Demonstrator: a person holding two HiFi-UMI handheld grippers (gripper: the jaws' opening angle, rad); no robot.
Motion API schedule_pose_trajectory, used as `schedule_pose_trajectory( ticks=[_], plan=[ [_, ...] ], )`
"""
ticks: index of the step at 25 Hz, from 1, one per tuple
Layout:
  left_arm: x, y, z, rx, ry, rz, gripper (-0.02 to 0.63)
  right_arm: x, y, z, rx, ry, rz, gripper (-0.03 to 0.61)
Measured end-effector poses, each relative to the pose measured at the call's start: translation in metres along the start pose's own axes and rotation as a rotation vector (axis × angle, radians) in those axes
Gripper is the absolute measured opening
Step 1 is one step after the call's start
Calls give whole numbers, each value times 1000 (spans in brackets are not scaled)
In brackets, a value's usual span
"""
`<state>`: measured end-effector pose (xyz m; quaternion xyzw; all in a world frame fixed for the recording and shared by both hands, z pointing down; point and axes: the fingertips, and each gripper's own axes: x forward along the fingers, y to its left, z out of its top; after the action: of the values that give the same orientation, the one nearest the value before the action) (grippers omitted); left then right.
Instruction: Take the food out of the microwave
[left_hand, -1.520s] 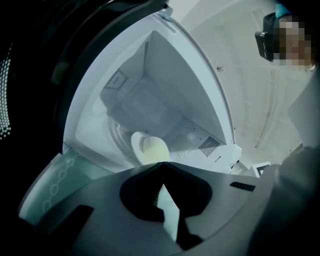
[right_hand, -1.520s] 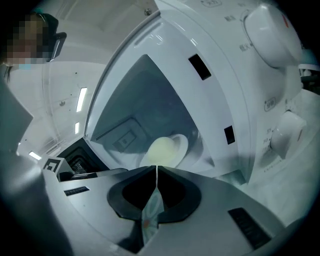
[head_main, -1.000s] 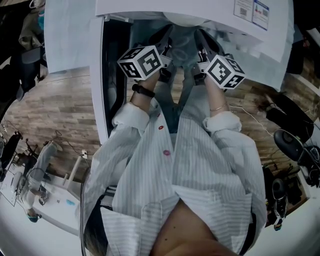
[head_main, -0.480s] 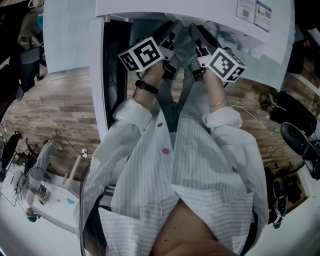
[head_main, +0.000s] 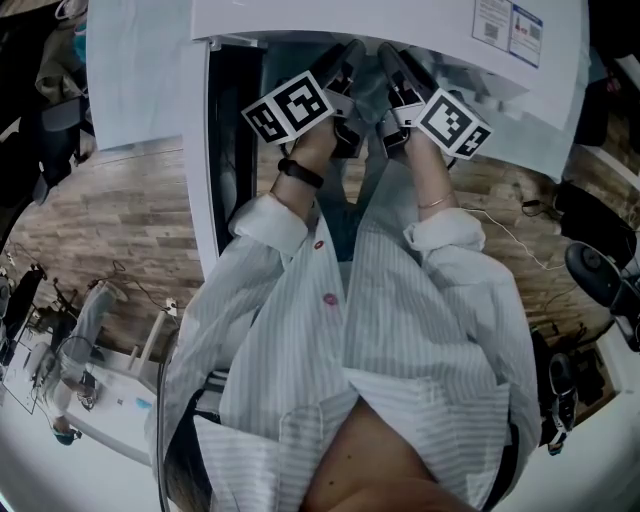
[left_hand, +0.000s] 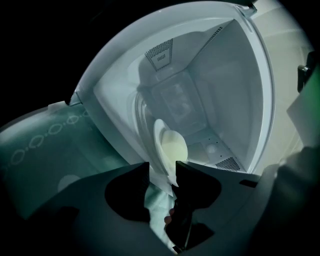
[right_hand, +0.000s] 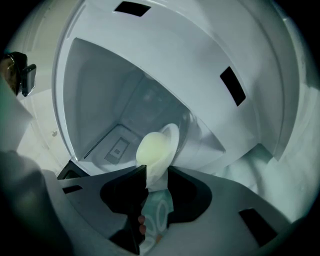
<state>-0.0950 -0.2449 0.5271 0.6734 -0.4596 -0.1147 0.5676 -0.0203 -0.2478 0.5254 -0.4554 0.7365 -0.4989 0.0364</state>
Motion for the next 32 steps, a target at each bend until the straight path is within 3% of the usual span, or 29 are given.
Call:
schedule_pose_trajectory(
  ticks=[6,15,19,32],
  plan=[
    [1,3,-1,-32,8,4,162,2,-3,-3,15,14,1,114],
    [-1,8,0,-82,14,12,115,3,3,-12,140,33,44,84],
    [-1,7,0,-77,12,12,77,3,4,-15,167,37,52,74],
    [-13,2,-9,-76,-7,-5,60,-10,7,-23,211,22,65,67]
  ],
)
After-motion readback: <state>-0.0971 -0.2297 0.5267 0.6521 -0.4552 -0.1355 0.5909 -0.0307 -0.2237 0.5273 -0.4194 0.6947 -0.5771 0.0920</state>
